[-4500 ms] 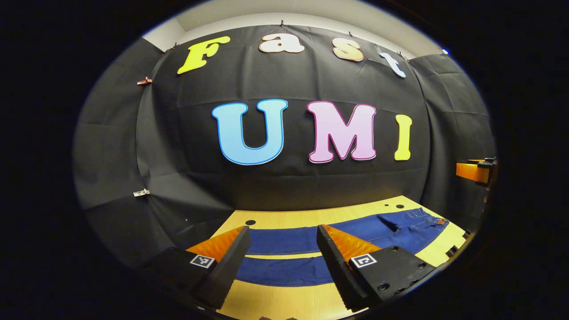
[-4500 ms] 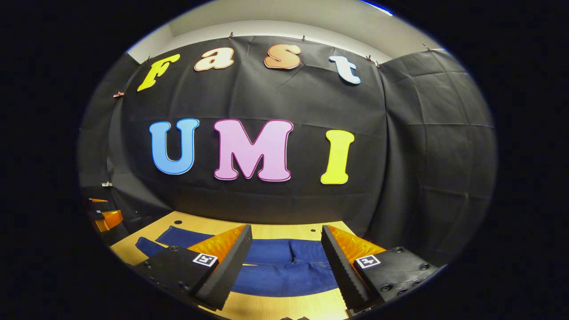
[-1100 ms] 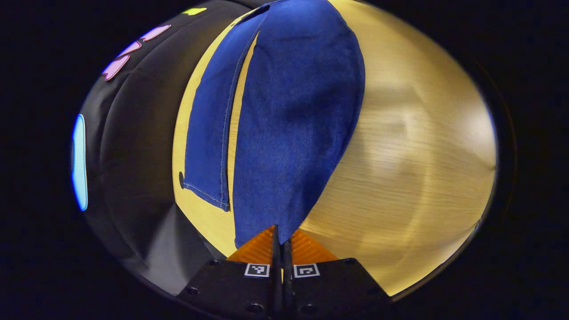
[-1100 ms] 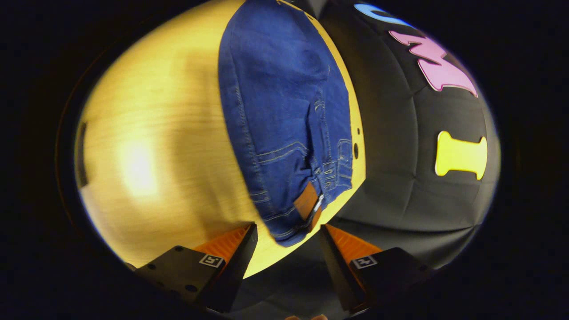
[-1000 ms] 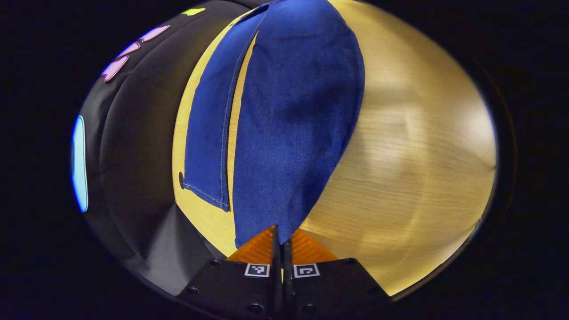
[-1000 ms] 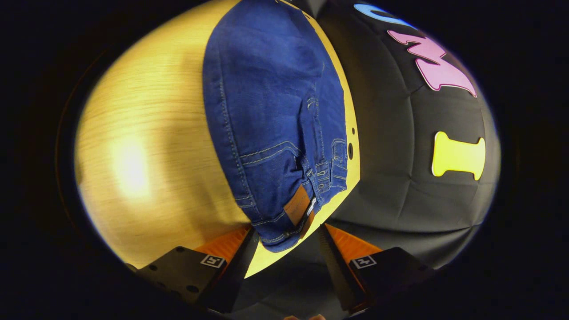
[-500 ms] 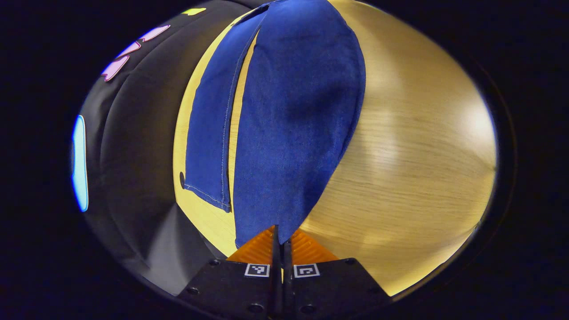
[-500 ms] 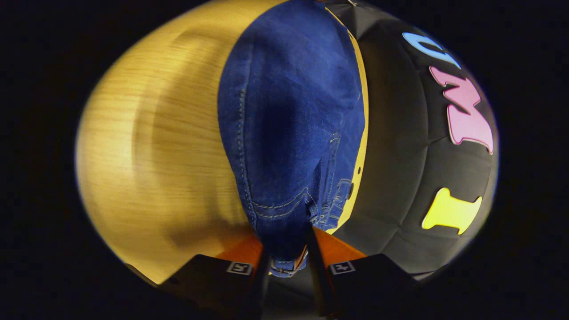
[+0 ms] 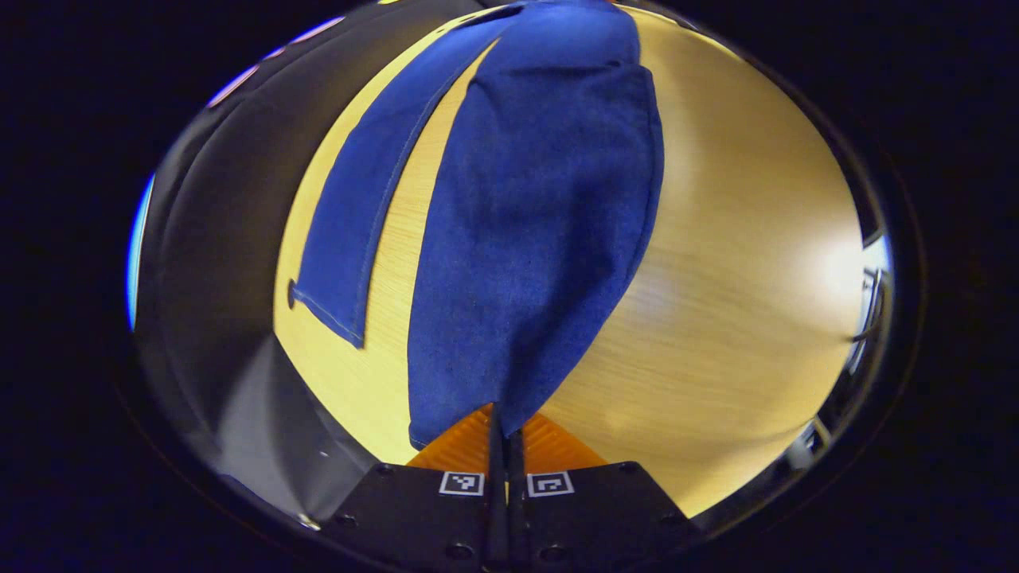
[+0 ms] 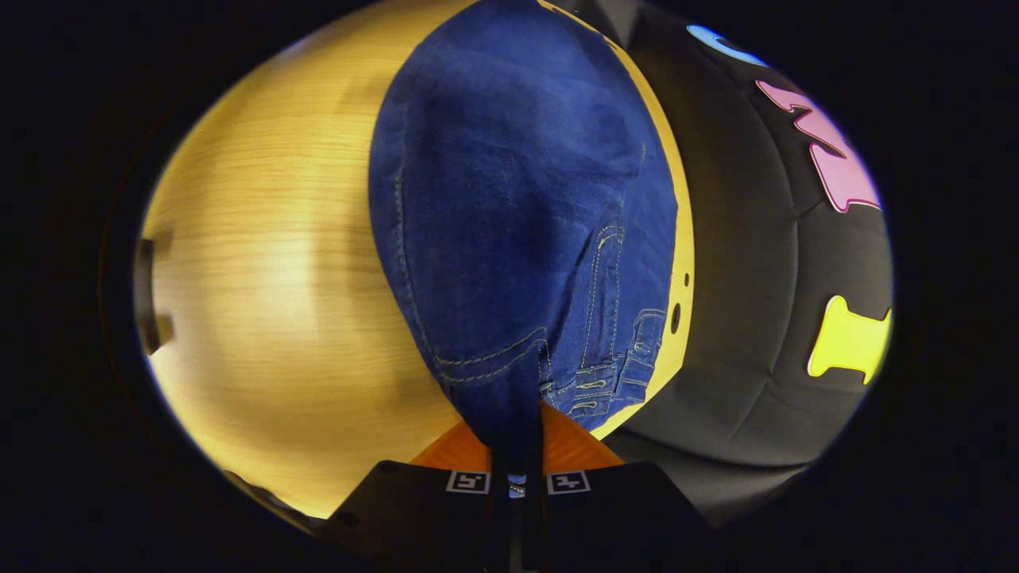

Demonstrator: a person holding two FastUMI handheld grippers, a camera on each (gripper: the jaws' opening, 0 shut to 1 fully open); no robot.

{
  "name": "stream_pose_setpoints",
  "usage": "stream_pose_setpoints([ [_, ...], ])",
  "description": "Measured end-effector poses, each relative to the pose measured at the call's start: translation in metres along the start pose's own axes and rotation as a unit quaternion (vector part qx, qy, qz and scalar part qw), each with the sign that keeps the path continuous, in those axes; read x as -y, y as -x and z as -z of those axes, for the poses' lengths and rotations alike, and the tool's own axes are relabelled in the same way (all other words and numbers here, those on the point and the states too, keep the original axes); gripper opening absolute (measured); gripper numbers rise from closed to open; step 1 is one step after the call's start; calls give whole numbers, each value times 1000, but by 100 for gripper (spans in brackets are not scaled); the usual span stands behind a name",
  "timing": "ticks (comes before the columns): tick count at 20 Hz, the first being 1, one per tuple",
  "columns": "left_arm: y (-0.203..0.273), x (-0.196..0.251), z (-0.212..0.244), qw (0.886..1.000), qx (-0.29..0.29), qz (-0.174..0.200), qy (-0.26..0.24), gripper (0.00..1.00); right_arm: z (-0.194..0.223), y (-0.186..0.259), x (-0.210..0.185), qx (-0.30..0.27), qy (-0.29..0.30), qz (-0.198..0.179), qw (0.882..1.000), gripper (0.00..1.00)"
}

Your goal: Grasp the waist and the cuffs of the jeans and fold them to make the two legs overlap; first hold the waist and fold one-third of the jeans toward the cuffs, then hold the cuffs and fold the remaining one-third in the same direction to finish folding.

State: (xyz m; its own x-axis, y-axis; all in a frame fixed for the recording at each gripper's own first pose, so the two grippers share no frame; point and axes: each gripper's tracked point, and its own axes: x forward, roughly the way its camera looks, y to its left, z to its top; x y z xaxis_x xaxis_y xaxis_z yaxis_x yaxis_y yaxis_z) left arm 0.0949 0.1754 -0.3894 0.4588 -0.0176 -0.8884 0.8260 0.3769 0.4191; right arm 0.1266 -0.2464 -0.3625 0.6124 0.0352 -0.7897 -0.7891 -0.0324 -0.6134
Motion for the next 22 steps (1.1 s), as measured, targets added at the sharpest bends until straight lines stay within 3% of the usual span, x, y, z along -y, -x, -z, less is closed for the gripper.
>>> stream_pose_setpoints([
  [2, -1, -8, -9, 993, 13, 49, 103, 6, -5, 12, 18, 8, -48, -8, 999, 11],
  [4, 11, -27, -32, 975, 34, 97, 197, 6, -9, 20, 54, 16, -115, -11, 993, 11],
  [5, 16, -36, -44, 958, 45, 136, 247, 6, -11, 22, 71, 20, -145, -23, 989, 10],
  [6, 23, -42, -57, 923, 52, 203, 322, 6, -9, 23, 85, 18, -168, -27, 985, 10],
  [7, 30, -68, -75, 887, 75, 238, 388, 5, -12, 21, 105, 16, -184, -33, 982, 11],
  [8, 30, -101, -91, 866, 103, 246, 423, 6, -16, 19, 129, 19, -196, -29, 980, 11],
  [10, 48, -165, -107, 852, 141, 220, 453, 6, -22, 6, 167, 28, -261, -28, 965, 11],
  [11, 51, -201, -114, 847, 149, 208, 467, 5, -26, -1, 190, 34, -300, -25, 953, 11],
  [13, 36, -232, -115, 830, 151, 192, 501, 5, -26, -16, 228, 37, -379, -20, 924, 11],
  [15, 19, -278, -116, 803, 150, 189, 546, 6, -14, -35, 248, 22, -466, -28, 884, 11],
  [17, 14, -297, -99, 777, 129, 194, 585, 6, 3, -37, 260, -12, -543, -29, 839, 11],
  [19, -1, -303, -87, 759, 96, 188, 616, 6, 20, -39, 268, -45, -605, -22, 795, 10],
  [21, -10, -309, -77, 743, 80, 177, 640, 6, 32, -34, 277, -60, -645, -7, 762, 10],
  [22, -12, -310, -68, 743, 74, 167, 644, 6, 35, -33, 285, -59, -656, -3, 752, 10],
])
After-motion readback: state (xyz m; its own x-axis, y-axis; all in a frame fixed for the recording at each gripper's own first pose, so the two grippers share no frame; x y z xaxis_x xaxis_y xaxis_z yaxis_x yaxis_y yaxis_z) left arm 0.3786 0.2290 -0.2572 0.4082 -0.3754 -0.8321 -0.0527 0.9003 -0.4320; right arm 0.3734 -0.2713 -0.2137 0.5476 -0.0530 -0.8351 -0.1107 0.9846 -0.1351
